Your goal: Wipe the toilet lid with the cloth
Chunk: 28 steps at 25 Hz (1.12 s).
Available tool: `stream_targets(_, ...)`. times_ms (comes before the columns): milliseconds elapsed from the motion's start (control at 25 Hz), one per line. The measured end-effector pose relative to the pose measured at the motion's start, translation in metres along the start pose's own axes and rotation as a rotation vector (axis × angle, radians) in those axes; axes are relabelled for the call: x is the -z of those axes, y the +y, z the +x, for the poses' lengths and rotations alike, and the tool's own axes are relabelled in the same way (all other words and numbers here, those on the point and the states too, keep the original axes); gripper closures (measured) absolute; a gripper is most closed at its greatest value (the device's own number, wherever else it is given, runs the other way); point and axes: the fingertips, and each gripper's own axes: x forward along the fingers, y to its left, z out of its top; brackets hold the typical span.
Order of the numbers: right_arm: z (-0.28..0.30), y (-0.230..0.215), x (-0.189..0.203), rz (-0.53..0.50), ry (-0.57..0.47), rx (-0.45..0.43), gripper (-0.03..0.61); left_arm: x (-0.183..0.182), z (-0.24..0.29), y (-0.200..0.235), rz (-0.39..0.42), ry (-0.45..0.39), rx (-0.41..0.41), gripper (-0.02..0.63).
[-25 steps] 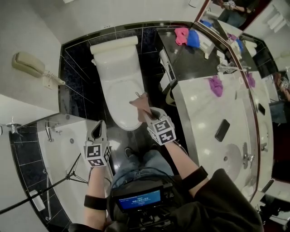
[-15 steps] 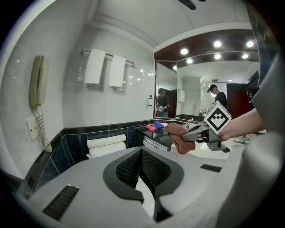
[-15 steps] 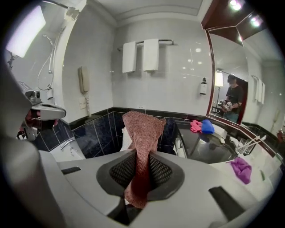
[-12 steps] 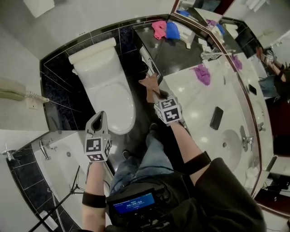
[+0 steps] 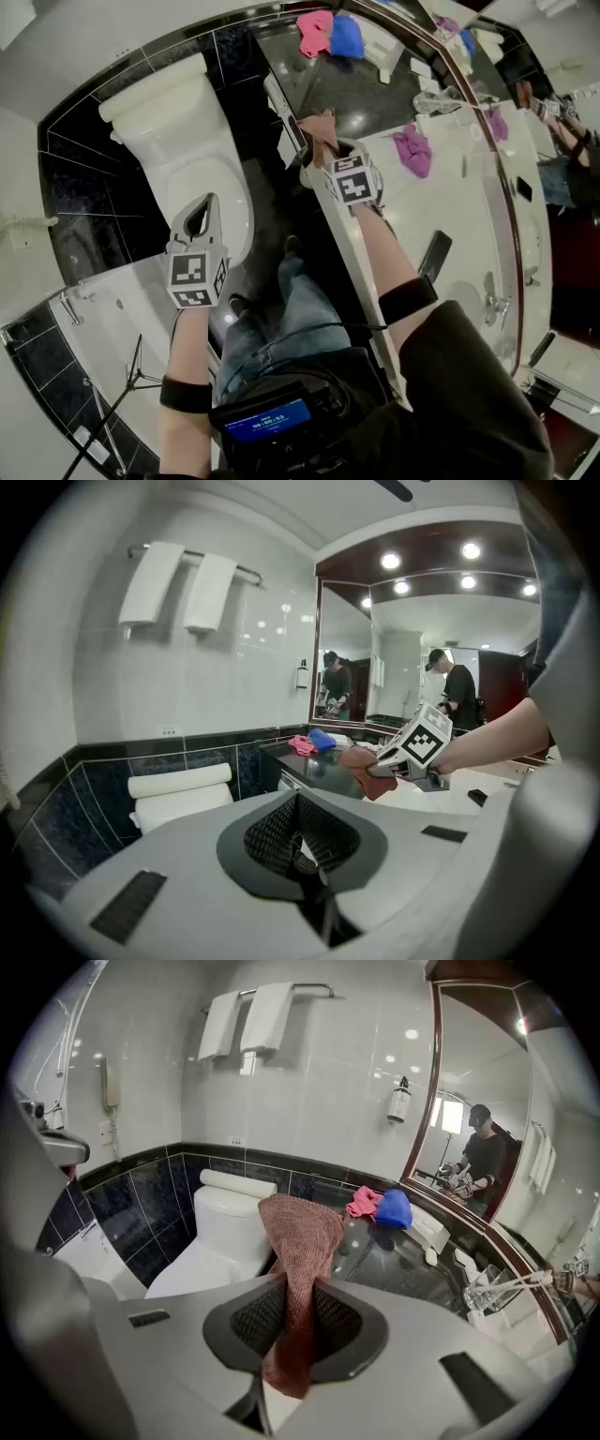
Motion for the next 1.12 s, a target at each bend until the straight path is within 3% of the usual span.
stream_targets(200, 0.046, -0.039, 0.013, -0.039, 0.071, -0.022, 0.495, -0.013, 0.060, -0.026, -0.002, 0.027, 0.032, 0.614)
stream_targets(480, 0.092, -0.057, 0.032, -0.061, 0.134, -0.068, 0.469, -0.017, 0.100, -0.027, -0.008, 0.057, 0.029, 0.614)
stream_targets(680, 0.107, -0.056, 0.042, -0.072, 0.168, -0.073, 0.354, -0.005, 0.108, -0.016, -0.009, 0.065, 0.000, 0.614)
stream_targets(1120, 0.087, -0.053, 0.025, -0.058, 0.126, -0.042, 0.345, -0.007, 0.086, -0.009, -0.014, 0.056, 0.005, 0.614)
